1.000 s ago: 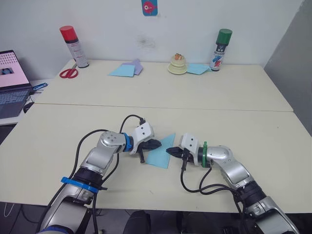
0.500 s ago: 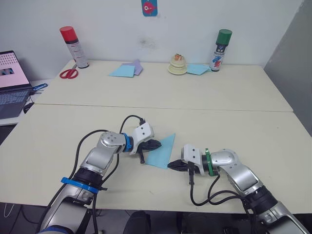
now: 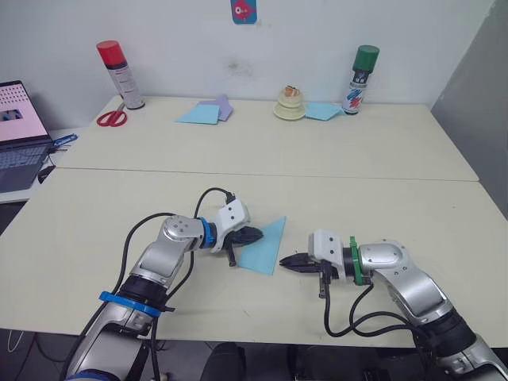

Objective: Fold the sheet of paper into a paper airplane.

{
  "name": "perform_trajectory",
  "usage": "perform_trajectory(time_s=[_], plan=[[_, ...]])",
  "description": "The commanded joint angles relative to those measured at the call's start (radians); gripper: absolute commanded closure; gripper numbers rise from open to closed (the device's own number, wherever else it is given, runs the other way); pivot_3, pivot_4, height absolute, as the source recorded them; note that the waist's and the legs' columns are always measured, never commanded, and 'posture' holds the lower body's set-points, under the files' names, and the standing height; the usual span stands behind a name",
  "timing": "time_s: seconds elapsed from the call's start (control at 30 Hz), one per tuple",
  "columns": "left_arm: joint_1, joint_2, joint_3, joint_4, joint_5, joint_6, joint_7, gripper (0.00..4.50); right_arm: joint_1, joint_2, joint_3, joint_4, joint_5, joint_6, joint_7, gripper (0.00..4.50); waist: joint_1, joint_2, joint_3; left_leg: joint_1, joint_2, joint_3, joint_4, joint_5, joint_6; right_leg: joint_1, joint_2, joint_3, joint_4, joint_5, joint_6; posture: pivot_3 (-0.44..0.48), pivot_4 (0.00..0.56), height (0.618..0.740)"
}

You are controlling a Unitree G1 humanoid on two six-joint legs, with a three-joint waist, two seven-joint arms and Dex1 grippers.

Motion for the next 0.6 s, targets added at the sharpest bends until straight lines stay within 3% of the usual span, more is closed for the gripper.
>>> perform_trajectory(time_s=[0.03,0.27,0.4,0.6], plan=[[-0.039,0.014,0.077,-0.103,-0.081,0.004,-0.033,4.49,-0.02,0.012,-0.046,-0.072,0.036,0.026,-0.037,4.5,0.0,-0.003,0.005,-0.001,0.0,0.0,0.0,0.0,0.0,-0.001,0.0,0.0,0.0,0.0,0.0,0.0,0.15,0.729],[-0.072,0.086,0.155,-0.222,-0.155,0.036,-0.071,4.49,-0.037,0.009,-0.069,-0.123,0.047,0.071,-0.072,4.5,0.0,-0.004,0.007,-0.009,0.0,0.0,0.0,0.0,0.0,-0.007,0.0,0.0,0.0,0.0,0.0,0.0,0.15,0.729],[-0.077,0.146,0.167,-0.225,-0.132,-0.034,-0.104,4.49,-0.047,0.002,-0.074,-0.144,0.047,0.092,-0.078,4.5,0.0,-0.004,0.008,-0.009,0.0,0.0,0.0,0.0,0.0,-0.008,0.0,0.0,-0.001,0.0,0.0,0.0,0.15,0.729],[-0.076,0.266,0.126,-0.106,-0.064,-0.301,-0.262,2.84,-0.053,-0.017,-0.085,-0.151,0.044,0.109,-0.082,4.5,0.0,-0.004,0.009,-0.01,0.0,0.0,0.0,0.0,0.0,-0.009,0.0,0.0,0.0,0.0,0.0,0.0,0.15,0.729]])
